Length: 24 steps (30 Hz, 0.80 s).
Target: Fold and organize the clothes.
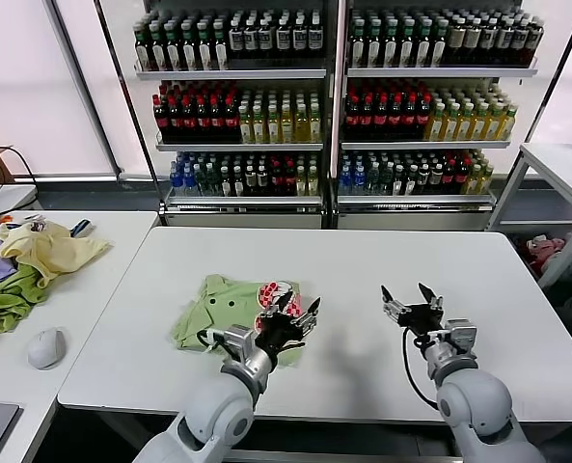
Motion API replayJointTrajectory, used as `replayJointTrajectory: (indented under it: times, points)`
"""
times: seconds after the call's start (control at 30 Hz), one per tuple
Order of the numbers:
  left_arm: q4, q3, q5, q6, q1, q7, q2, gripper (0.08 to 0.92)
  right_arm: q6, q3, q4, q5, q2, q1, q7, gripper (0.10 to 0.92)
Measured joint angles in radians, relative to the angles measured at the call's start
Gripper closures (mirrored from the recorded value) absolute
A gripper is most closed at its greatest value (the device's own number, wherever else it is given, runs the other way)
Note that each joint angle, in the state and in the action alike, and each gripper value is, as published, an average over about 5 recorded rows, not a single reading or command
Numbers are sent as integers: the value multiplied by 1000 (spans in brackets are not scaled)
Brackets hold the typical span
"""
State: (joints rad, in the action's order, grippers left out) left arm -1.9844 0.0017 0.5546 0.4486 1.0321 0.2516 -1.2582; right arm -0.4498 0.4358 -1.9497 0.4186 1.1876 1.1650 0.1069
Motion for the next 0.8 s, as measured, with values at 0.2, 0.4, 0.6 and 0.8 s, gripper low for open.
replayJointTrajectory:
  times: [0.2, 0.4, 0.6, 0.8]
  points:
    - [-49, -86, -38, -63, 84, 2, 28, 189, 2, -112, 38, -39, 58, -38, 32, 203]
    - [-88, -194, -71, -113, 183, 6, 42, 177, 4, -234, 110, -62, 141, -101, 67, 203]
    - [-117, -281, -94, -146, 266, 7, 41, 177, -12, -329, 210, -64, 239, -182, 104, 203]
    - [-129, -327, -110, -165, 323, 6, 36, 177, -29, -371, 312, -45, 320, -250, 146, 222]
